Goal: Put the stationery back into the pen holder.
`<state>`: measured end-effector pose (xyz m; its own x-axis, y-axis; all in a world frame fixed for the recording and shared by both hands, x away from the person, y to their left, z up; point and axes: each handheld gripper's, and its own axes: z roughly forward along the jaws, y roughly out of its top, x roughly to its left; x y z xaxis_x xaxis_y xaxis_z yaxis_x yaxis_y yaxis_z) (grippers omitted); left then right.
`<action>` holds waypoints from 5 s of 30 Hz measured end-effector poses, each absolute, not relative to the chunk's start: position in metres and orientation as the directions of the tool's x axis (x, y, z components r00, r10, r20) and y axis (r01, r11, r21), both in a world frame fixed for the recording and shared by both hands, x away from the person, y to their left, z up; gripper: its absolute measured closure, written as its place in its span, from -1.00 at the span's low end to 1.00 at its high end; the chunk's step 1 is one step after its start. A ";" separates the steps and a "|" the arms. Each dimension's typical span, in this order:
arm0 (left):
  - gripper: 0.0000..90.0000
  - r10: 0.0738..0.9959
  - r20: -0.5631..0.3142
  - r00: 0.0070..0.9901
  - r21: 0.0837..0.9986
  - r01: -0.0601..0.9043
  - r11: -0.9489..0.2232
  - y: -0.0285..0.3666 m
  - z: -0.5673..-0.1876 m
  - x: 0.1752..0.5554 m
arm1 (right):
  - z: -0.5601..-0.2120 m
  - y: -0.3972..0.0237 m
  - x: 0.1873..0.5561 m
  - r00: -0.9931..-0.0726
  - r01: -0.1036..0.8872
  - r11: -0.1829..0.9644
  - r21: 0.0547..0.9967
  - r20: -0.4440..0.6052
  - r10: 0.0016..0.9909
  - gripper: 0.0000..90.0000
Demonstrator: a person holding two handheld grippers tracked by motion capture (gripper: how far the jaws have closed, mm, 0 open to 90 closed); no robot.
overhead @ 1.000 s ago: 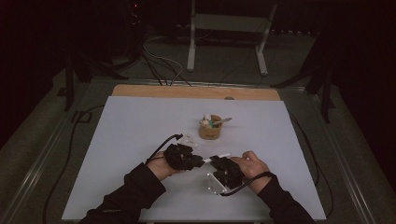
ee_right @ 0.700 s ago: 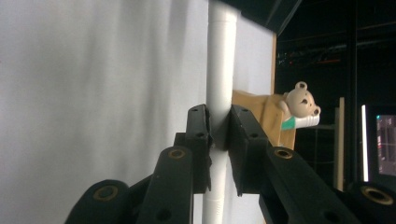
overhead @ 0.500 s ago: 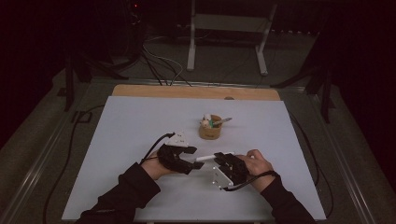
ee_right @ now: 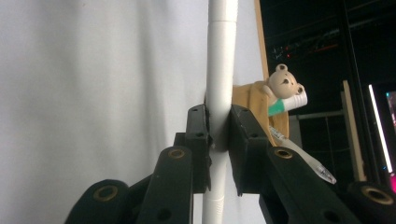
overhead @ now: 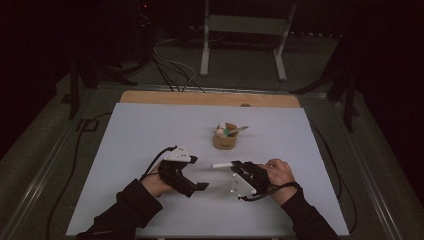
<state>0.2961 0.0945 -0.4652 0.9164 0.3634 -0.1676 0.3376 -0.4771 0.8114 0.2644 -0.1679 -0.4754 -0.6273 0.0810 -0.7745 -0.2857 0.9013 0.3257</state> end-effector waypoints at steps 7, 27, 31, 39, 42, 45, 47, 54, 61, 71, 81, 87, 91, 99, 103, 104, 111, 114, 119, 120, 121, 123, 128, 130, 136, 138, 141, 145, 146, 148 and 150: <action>-0.99 0.382 -0.155 0.911 0.820 0.335 -0.465 0.107 -0.471 0.290 | -0.471 -0.171 0.268 -0.652 -0.243 0.877 0.414 -0.739 0.168 0.75; -0.99 0.404 -0.115 0.908 0.848 0.301 -0.437 0.125 -0.484 0.272 | -0.444 -0.197 0.294 -0.738 0.110 0.569 0.815 -0.317 0.596 0.75; -0.99 0.413 -0.119 0.903 0.849 0.309 -0.429 0.127 -0.486 0.270 | -0.441 -0.203 0.297 -0.734 0.165 0.489 0.856 -0.225 0.641 0.75; -0.99 0.449 -0.115 0.886 0.855 0.318 -0.410 0.135 -0.489 0.267 | -0.435 -0.209 0.303 -0.713 0.218 0.384 0.897 -0.123 0.690 0.75; -0.99 0.455 -0.114 0.883 0.858 0.319 -0.404 0.137 -0.490 0.266 | -0.432 -0.210 0.305 -0.702 0.238 0.339 0.910 -0.080 0.708 0.75; -0.99 0.460 -0.114 0.881 0.854 0.323 -0.407 0.140 -0.492 0.265 | -0.430 -0.209 0.307 -0.691 0.237 0.326 0.915 -0.077 0.719 0.75; -0.99 0.464 -0.113 0.879 0.853 0.325 -0.408 0.141 -0.493 0.264 | -0.429 -0.209 0.308 -0.682 0.247 0.309 0.918 -0.062 0.728 0.75; -0.99 0.473 -0.137 0.871 0.851 0.347 -0.394 0.147 -0.497 0.266 | -0.425 -0.209 0.315 -0.669 0.260 0.273 0.926 -0.031 0.743 0.75; -0.99 0.467 -0.142 0.873 0.850 0.349 -0.394 0.148 -0.498 0.266 | -0.422 -0.209 0.321 -0.652 0.268 0.228 0.936 0.002 0.758 0.75; -0.99 0.460 -0.149 0.875 0.846 0.354 -0.399 0.146 -0.498 0.265 | -0.415 -0.206 0.330 -0.628 0.254 0.189 0.949 0.012 0.778 0.75; -0.99 0.451 -0.158 0.879 0.845 0.356 -0.399 0.145 -0.497 0.265 | -0.411 -0.206 0.345 -0.597 0.252 0.126 0.959 0.052 0.801 0.75; -0.99 0.451 -0.152 0.879 0.850 0.350 -0.394 0.145 -0.496 0.265 | -0.412 -0.205 0.355 -0.571 0.252 0.067 0.966 0.092 0.816 0.75; -0.99 0.451 -0.154 0.879 0.850 0.351 -0.393 0.145 -0.496 0.265 | -0.414 -0.202 0.362 -0.552 0.260 0.040 0.965 0.114 0.826 0.75; -0.99 0.449 -0.154 0.880 0.851 0.349 -0.393 0.145 -0.496 0.265 | -0.420 -0.193 0.371 -0.537 0.244 0.004 0.970 0.131 0.833 0.75; -0.99 0.449 -0.157 0.880 0.852 0.351 -0.388 0.146 -0.496 0.265 | -0.423 -0.189 0.375 -0.540 0.244 0.009 0.970 0.128 0.832 0.75; -0.99 0.448 -0.160 0.880 0.852 0.352 -0.387 0.146 -0.496 0.265 | -0.424 -0.187 0.376 -0.535 0.242 0.015 0.970 0.121 0.836 0.74; -0.99 0.445 -0.164 0.881 0.852 0.354 -0.386 0.146 -0.496 0.266 | -0.432 -0.182 0.383 -0.533 0.247 0.029 0.969 0.111 0.839 0.75; -0.99 0.448 -0.164 0.879 0.853 0.354 -0.384 0.146 -0.496 0.266 | -0.436 -0.181 0.385 -0.531 0.251 0.031 0.968 0.110 0.840 0.75; -0.99 0.450 -0.164 0.878 0.853 0.355 -0.382 0.147 -0.496 0.266 | -0.443 -0.179 0.389 -0.528 0.257 0.032 0.966 0.113 0.842 0.74; -0.99 0.451 -0.163 0.878 0.853 0.355 -0.382 0.147 -0.496 0.266 | -0.445 -0.179 0.389 -0.529 0.254 0.035 0.966 0.109 0.842 0.74; -0.99 0.451 -0.161 0.878 0.853 0.354 -0.384 0.147 -0.496 0.266 | -0.446 -0.179 0.390 -0.528 0.253 0.037 0.967 0.106 0.842 0.75; -0.99 0.450 -0.163 0.878 0.853 0.355 -0.382 0.147 -0.496 0.266 | -0.449 -0.178 0.391 -0.528 0.254 0.044 0.966 0.101 0.843 0.75; -0.99 0.450 -0.161 0.878 0.852 0.354 -0.385 0.147 -0.496 0.266 | -0.456 -0.177 0.393 -0.527 0.267 0.052 0.962 0.101 0.844 0.74; -0.99 0.449 -0.163 0.878 0.852 0.355 -0.385 0.147 -0.496 0.266 | -0.458 -0.177 0.394 -0.527 0.267 0.060 0.962 0.094 0.845 0.74; -0.99 0.448 -0.162 0.879 0.852 0.354 -0.386 0.146 -0.496 0.266 | -0.464 -0.176 0.395 -0.524 0.275 0.066 0.959 0.092 0.846 0.75; -0.99 0.448 -0.163 0.879 0.852 0.354 -0.386 0.147 -0.496 0.266 | -0.466 -0.176 0.395 -0.526 0.276 0.071 0.959 0.089 0.846 0.75; -0.99 0.449 -0.163 0.879 0.852 0.355 -0.386 0.147 -0.496 0.266 | -0.468 -0.175 0.395 -0.526 0.279 0.076 0.957 0.086 0.846 0.74; -0.99 0.449 -0.165 0.878 0.851 0.357 -0.385 0.147 -0.497 0.266 | -0.472 -0.175 0.396 -0.528 0.277 0.086 0.957 0.077 0.846 0.75; -0.99 0.449 -0.165 0.878 0.851 0.357 -0.385 0.147 -0.497 0.266 | -0.473 -0.174 0.396 -0.530 0.280 0.087 0.956 0.078 0.845 0.74; -0.99 0.449 -0.163 0.878 0.851 0.356 -0.386 0.147 -0.497 0.266 | -0.474 -0.174 0.397 -0.532 0.282 0.091 0.955 0.077 0.843 0.74; -0.99 0.450 -0.163 0.878 0.851 0.356 -0.386 0.147 -0.497 0.266 | -0.477 -0.174 0.397 -0.533 0.283 0.096 0.954 0.073 0.843 0.74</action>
